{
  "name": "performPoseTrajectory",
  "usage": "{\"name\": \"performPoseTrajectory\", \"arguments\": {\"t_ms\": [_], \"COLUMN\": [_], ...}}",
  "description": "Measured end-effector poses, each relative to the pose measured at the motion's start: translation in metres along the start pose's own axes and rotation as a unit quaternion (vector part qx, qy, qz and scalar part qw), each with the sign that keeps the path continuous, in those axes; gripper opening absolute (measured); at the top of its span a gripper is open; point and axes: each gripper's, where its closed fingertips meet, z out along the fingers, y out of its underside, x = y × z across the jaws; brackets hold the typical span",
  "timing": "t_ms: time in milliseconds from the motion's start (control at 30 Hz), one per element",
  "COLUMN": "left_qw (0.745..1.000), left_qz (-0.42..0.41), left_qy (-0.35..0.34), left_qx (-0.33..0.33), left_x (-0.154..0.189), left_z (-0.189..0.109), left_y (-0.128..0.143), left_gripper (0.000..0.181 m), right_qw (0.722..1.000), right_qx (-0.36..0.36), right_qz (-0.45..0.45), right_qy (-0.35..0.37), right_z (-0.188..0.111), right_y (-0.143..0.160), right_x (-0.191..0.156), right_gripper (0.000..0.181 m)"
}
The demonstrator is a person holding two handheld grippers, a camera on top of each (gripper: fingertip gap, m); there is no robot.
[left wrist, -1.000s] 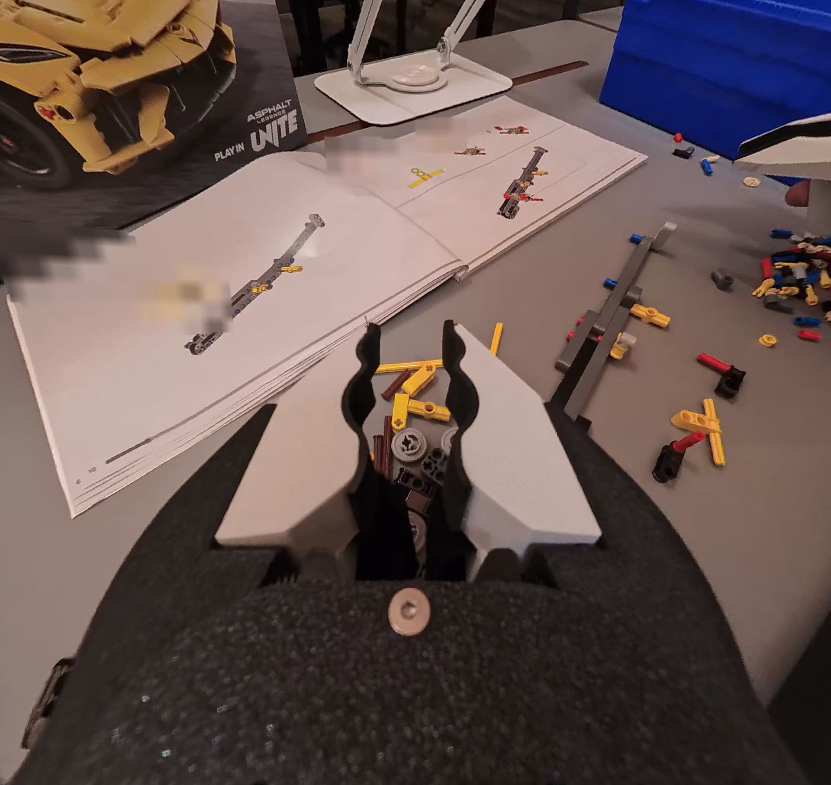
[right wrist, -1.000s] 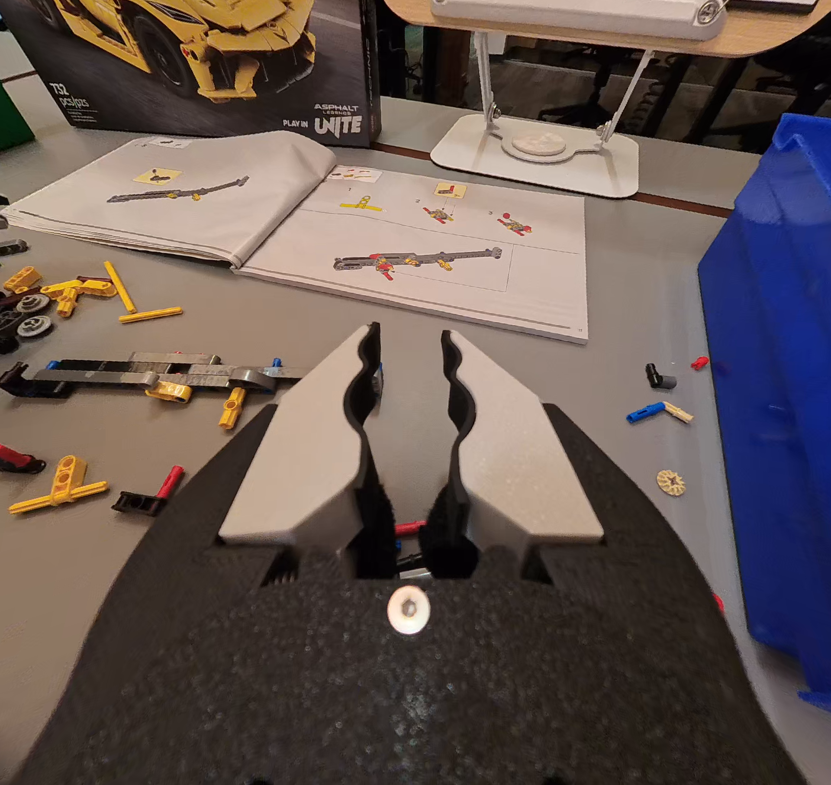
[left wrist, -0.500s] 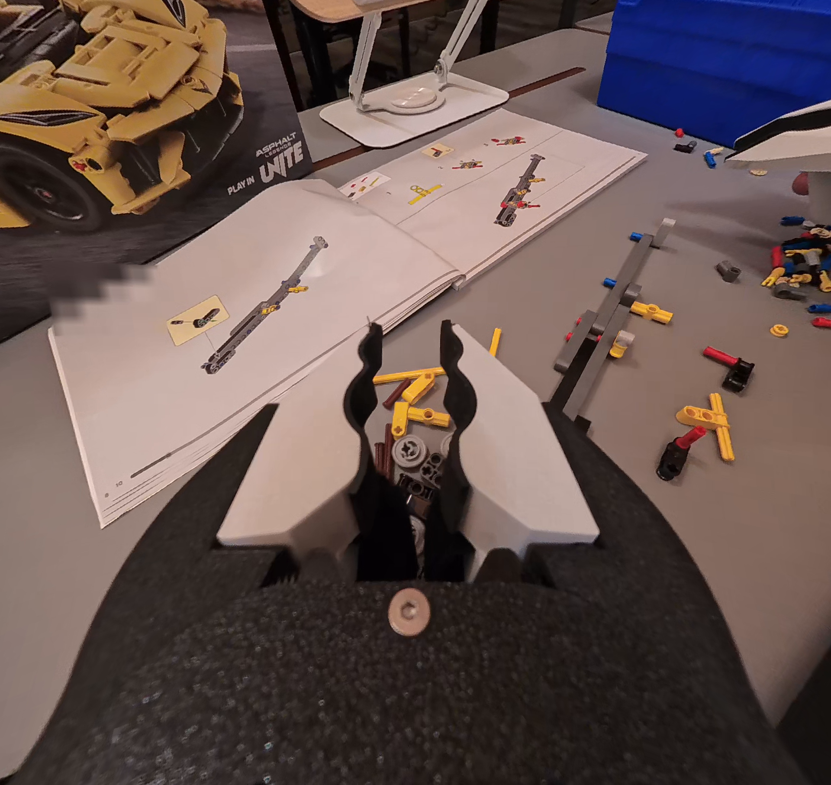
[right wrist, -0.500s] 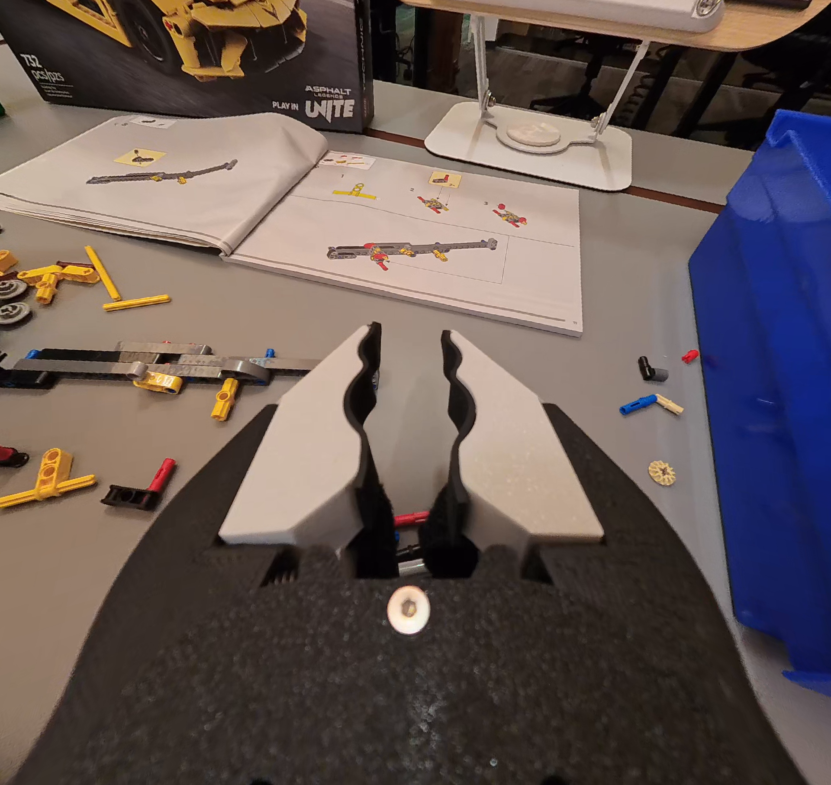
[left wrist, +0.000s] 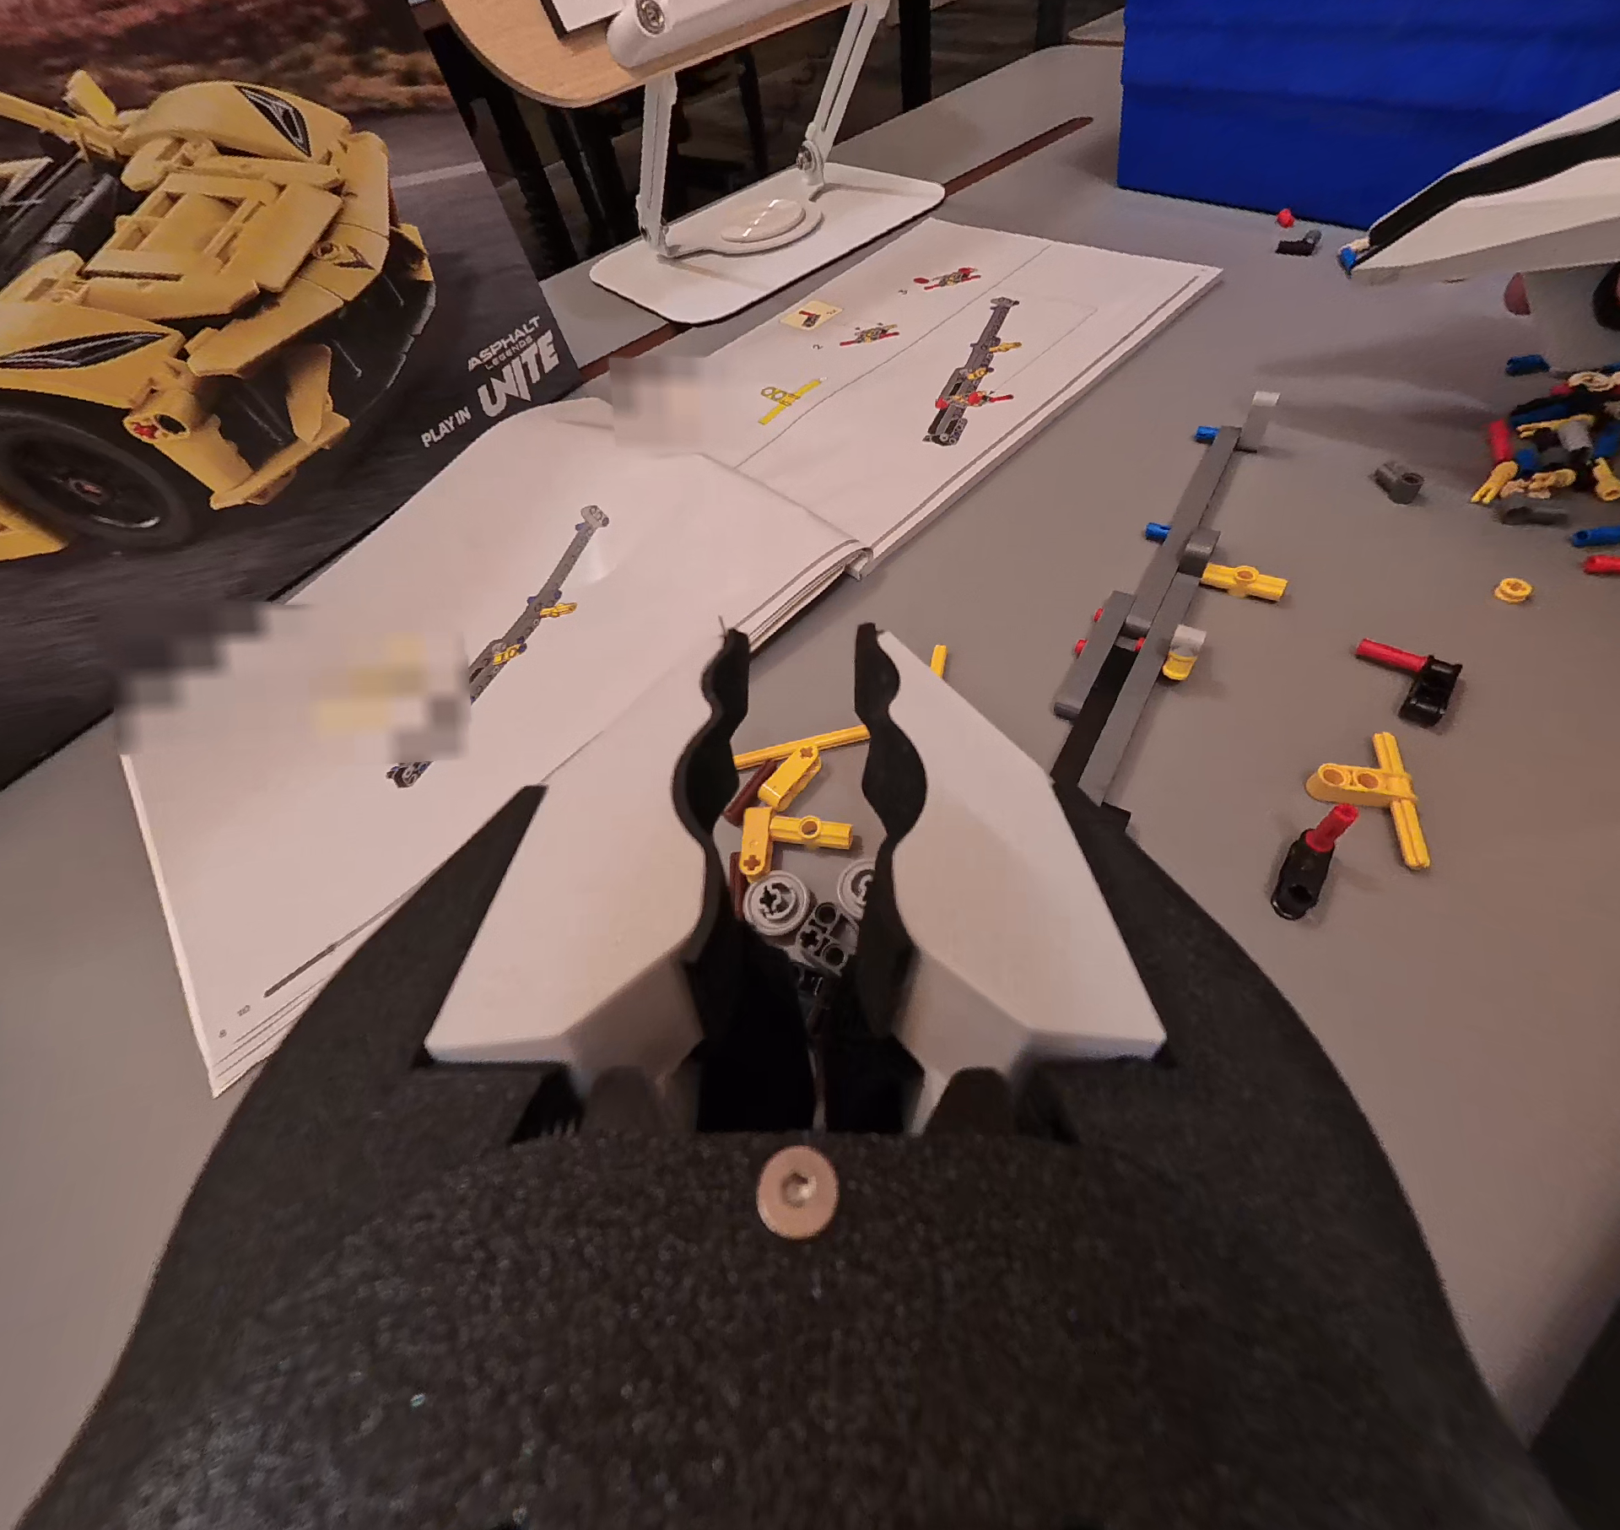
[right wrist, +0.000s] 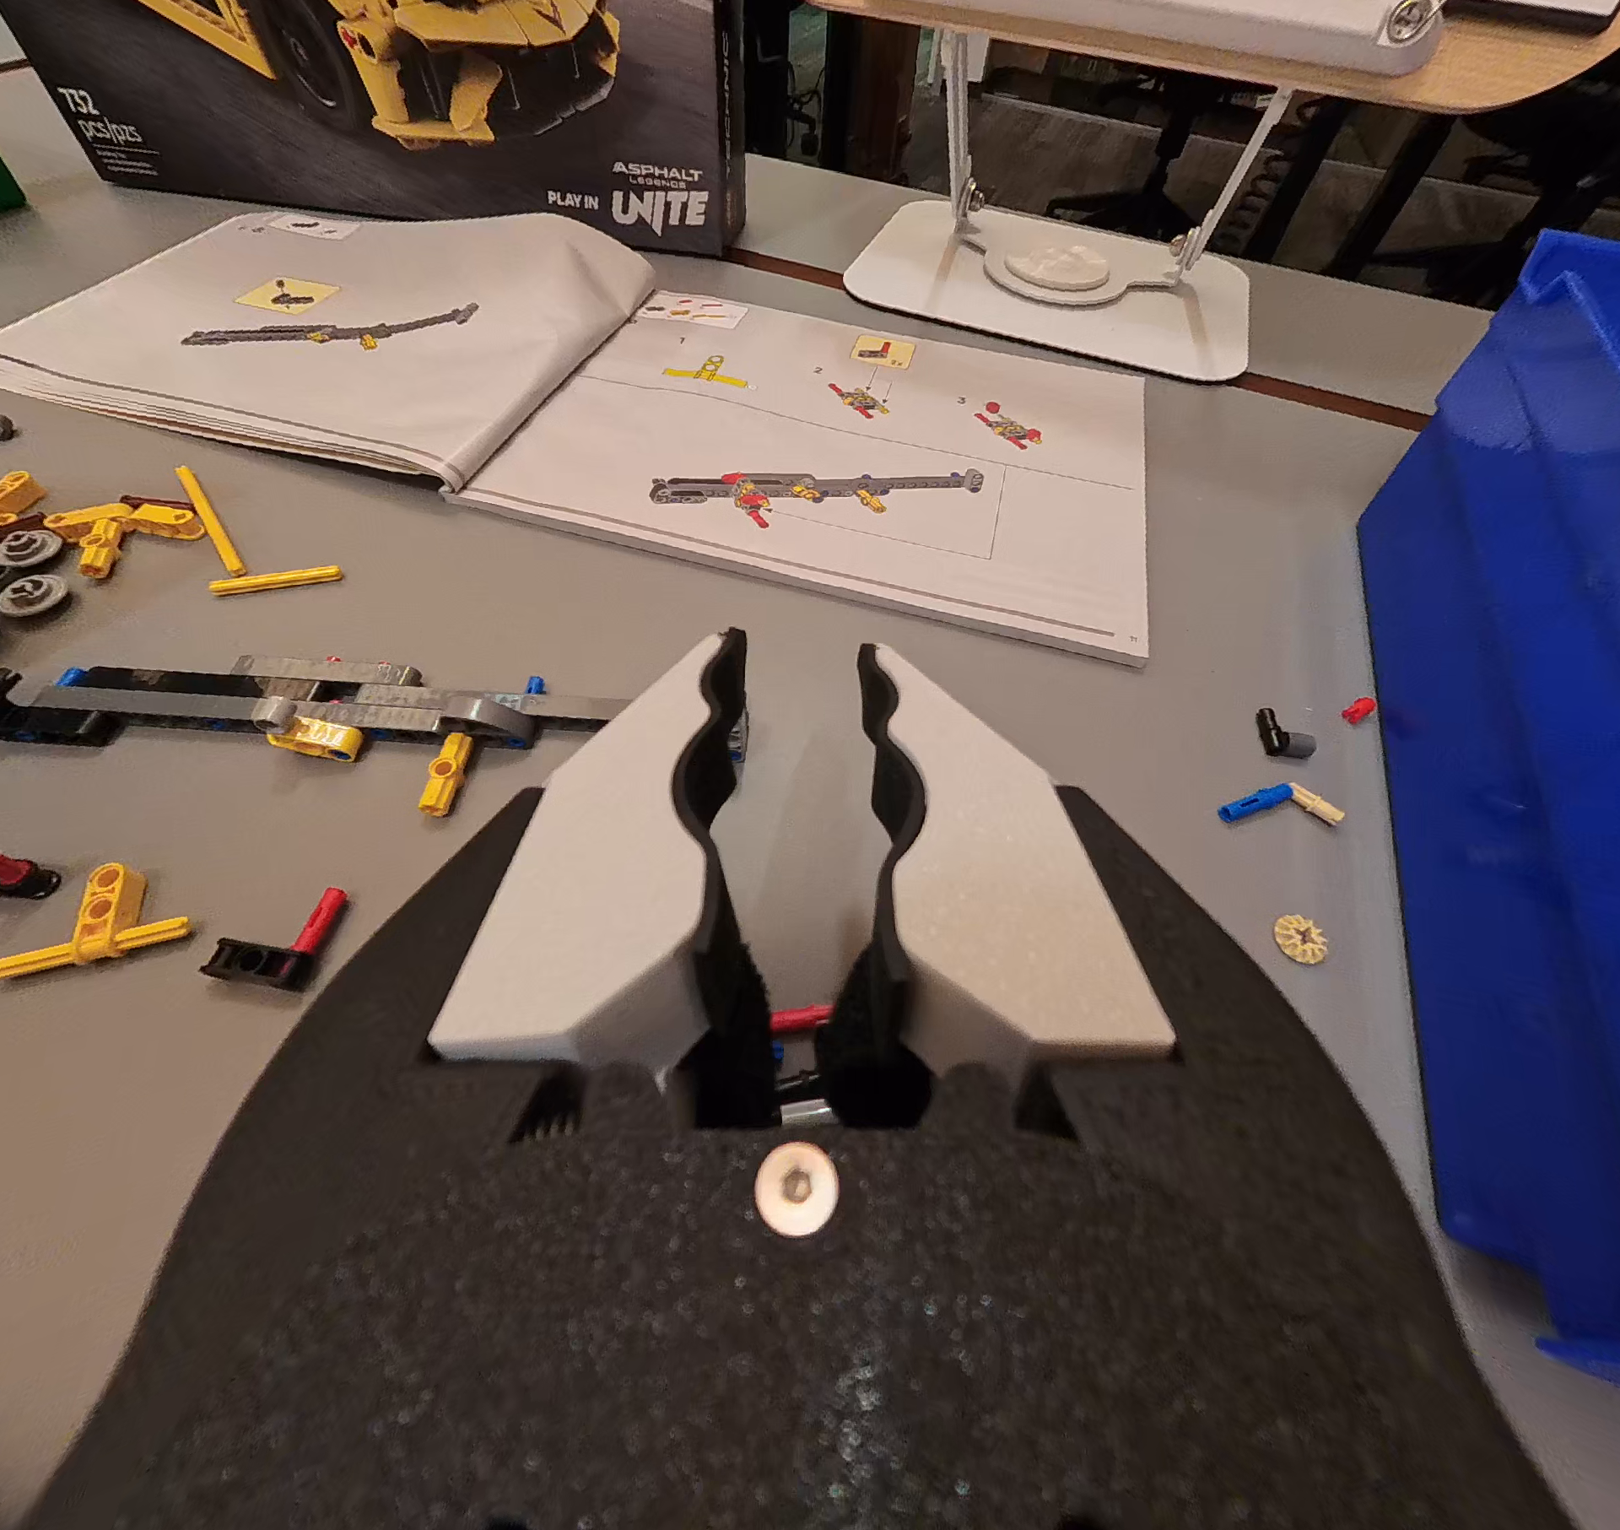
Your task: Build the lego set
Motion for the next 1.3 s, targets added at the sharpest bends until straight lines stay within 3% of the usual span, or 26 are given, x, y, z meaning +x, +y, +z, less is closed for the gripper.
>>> {"name": "performPoseTrajectory", "arguments": {"t_ms": [467,633,833,1300], "left_qw": [1.0,0.997,0.978,0.971], "left_qz": [0.018,0.034,0.074,0.118], "left_qy": [0.014,0.068,0.187,0.207], "left_qx": [0.003,0.025,0.048,0.016], "left_x": [0.008,0.032,0.087,0.102], "left_z": [0.0,-0.003,-0.015,-0.013], "left_y": [-0.001,-0.009,-0.014,0.002], "left_gripper": [0.021,0.021,0.021,0.017], "right_qw": [1.0,0.999,0.999,0.999], "right_qx": [0.0,0.009,0.008,0.006], "right_qz": [-0.012,-0.024,-0.021,-0.023], "right_qy": [-0.012,-0.033,-0.034,-0.04], "right_z": [0.001,0.001,0.001,0.001], "right_y": [-0.001,-0.004,-0.004,-0.003], "right_x": [-0.006,-0.017,-0.017,-0.019], "right_gripper": [0.025,0.026,0.026,0.025]}}
